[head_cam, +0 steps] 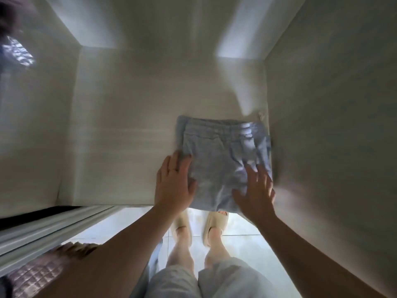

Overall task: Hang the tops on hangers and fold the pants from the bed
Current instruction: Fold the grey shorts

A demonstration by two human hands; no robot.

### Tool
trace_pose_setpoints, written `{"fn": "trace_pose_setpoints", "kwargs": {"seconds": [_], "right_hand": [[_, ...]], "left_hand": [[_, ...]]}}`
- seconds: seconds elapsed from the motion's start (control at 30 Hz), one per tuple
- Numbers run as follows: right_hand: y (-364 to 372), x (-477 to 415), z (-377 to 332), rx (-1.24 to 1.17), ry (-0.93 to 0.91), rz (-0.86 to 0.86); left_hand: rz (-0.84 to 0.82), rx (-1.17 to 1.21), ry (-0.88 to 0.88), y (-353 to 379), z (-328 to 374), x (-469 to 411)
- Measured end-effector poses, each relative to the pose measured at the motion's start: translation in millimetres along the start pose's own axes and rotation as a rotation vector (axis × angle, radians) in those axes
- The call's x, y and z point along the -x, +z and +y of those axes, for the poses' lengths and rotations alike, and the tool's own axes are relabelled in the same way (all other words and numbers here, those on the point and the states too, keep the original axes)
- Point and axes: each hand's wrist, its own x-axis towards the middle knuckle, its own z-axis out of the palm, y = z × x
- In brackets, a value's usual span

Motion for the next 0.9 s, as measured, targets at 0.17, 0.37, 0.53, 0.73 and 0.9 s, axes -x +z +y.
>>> {"fn": "trace_pose_setpoints", "kwargs": {"seconds": [0.17,0.37,0.53,0.73,0.9], "right_hand": [[37,7,8,0.203,-0.173,0.053],[63,17,22,0.245,-0.145,-0.026],[54,7,24,0.202,-0.165,0.012],[43,-5,33,0.172,-0.202,-0.053],[22,-56,30,0.115,-0.223,-0.001]], "left_hand": [[0.153,-0.163,0.414,35,-11,3],[0.052,-0.297,0.496,58,-18,11],[0.047,-0.301,0.52,53,-18,3],[0.064,-0.268,0.545,40,-12,-23],[0.086,-0.252,0.475,36,4,-56]]}}
